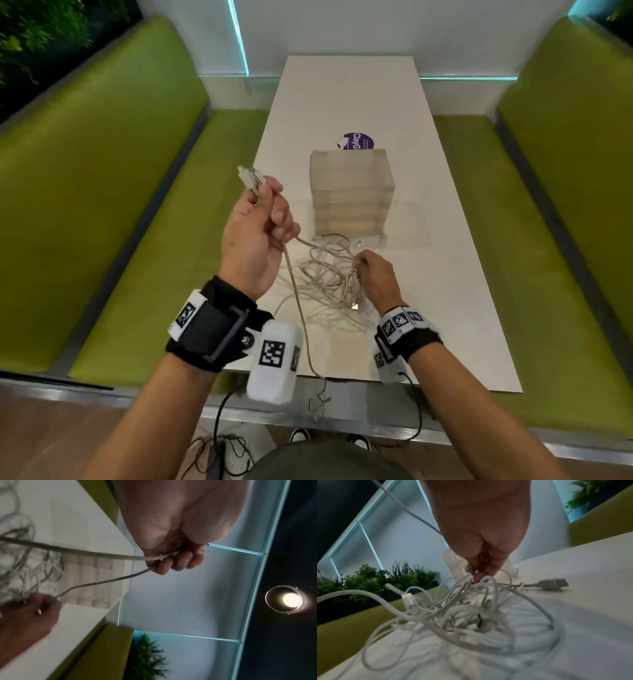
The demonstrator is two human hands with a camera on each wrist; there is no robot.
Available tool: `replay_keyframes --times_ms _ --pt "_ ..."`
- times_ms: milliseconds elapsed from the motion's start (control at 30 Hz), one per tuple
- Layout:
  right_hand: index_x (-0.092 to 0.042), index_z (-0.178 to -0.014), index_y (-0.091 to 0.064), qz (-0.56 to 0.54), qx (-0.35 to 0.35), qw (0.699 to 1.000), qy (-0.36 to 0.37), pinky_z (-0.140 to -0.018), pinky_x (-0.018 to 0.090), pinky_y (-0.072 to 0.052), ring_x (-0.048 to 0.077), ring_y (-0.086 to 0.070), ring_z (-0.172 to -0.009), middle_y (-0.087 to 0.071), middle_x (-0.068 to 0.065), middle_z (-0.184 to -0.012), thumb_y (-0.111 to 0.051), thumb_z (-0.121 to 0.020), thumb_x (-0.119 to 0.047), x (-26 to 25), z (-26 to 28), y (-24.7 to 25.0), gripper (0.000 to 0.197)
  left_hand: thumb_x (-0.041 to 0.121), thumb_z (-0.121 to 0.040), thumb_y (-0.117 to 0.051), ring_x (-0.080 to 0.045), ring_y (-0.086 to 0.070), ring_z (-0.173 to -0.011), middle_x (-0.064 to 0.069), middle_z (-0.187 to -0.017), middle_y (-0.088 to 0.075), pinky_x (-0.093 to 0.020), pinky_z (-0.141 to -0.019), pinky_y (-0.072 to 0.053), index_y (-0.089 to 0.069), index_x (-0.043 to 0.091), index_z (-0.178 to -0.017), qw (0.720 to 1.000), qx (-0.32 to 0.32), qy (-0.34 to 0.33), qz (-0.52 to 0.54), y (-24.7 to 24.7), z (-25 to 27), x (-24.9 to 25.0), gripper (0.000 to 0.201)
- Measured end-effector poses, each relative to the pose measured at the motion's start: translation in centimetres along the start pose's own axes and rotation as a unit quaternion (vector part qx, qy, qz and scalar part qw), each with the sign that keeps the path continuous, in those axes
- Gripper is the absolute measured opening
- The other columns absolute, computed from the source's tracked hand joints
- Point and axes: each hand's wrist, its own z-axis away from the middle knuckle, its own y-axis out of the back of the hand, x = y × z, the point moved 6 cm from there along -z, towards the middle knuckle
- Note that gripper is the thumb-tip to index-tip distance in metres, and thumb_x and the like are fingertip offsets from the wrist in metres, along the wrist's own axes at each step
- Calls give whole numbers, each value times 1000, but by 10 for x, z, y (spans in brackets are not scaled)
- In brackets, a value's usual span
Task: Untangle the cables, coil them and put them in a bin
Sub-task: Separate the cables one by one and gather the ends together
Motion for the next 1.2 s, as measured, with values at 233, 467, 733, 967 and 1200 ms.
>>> replay_keyframes --times_ms 233,467,733,967,1200 --pt "-10 -90 -72 -96 -2 995 20 -67 36 -55 22 -63 -68 -68 6 -81 -63 -88 -14 -21 0 10 11 26 -104 -34 -7 -23 -46 9 -56 -34 -23 -48 -21 -57 13 -93 974 67 77 -204 58 -4 -52 28" --pt "-8 -87 -72 -232 -24 972 26 -61 25 -55 11 -60 -61 -66 7 -79 -61 -88 -3 -32 11 20 12 38 -90 -61 -10 -30 -51 7 -62 -36 -23 -50 -30 -59 20 -89 914 43 170 -367 77 3 -115 19" --pt "-9 -89 -73 -321 -108 938 69 -78 28 -56 15 -64 -80 -61 6 -90 -62 -84 5 -37 26 19 18 52 -84 -60 -7 -20 -46 7 -57 -24 -20 -42 -20 -59 7 -93 937 62 234 -251 72 0 -130 46" --pt "-2 -90 -74 -118 -157 967 161 -77 23 -50 10 -59 -80 -59 -1 -85 -73 -79 -9 -54 31 2 13 36 -84 -69 -12 -30 -47 7 -52 -37 -25 -45 -30 -56 13 -72 917 71 189 -343 60 -8 -128 30" --pt "-14 -88 -71 109 -176 963 171 -72 34 -43 12 -53 -79 -52 -11 -79 -60 -91 -25 -46 19 -16 16 28 -96 -54 -9 -30 -45 12 -48 -35 -26 -49 -28 -62 13 -75 926 66 77 -364 45 -16 -95 27"
